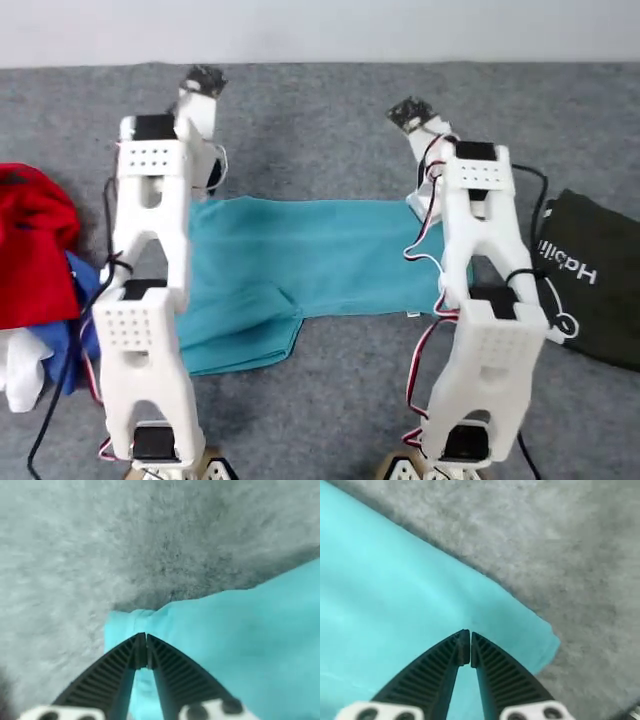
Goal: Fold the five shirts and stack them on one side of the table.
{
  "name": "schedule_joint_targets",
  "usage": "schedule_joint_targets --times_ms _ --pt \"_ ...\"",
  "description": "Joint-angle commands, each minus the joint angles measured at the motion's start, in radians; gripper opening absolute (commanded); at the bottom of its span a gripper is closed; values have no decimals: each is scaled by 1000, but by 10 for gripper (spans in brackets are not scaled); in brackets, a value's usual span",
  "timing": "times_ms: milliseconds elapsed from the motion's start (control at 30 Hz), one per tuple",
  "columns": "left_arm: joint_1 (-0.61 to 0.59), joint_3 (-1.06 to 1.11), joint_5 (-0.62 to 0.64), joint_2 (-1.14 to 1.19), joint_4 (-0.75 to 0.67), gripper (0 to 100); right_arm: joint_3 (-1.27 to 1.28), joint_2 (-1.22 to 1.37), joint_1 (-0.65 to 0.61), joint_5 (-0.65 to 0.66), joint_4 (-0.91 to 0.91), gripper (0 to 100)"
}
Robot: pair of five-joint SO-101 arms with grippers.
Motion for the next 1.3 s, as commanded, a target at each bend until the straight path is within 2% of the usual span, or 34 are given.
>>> schedule_joint_targets --times_ms 0,467,700,833,1033,1267 --pt "0 -5 3 69 -41 6 -54 25 24 -3 -48 9" --pt "-164 -239 -2 172 97 6 -54 88 124 -2 -62 9" --pt "-144 -475 0 170 258 6 -54 77 130 -2 -51 9" --pt "-133 -558 8 123 262 6 -54 8 108 -3 -15 9" --pt "-132 -430 8 -106 262 6 -54 -148 41 -3 102 9" --pt "-287 -116 8 -457 259 6 -54 -278 -88 -3 236 9"
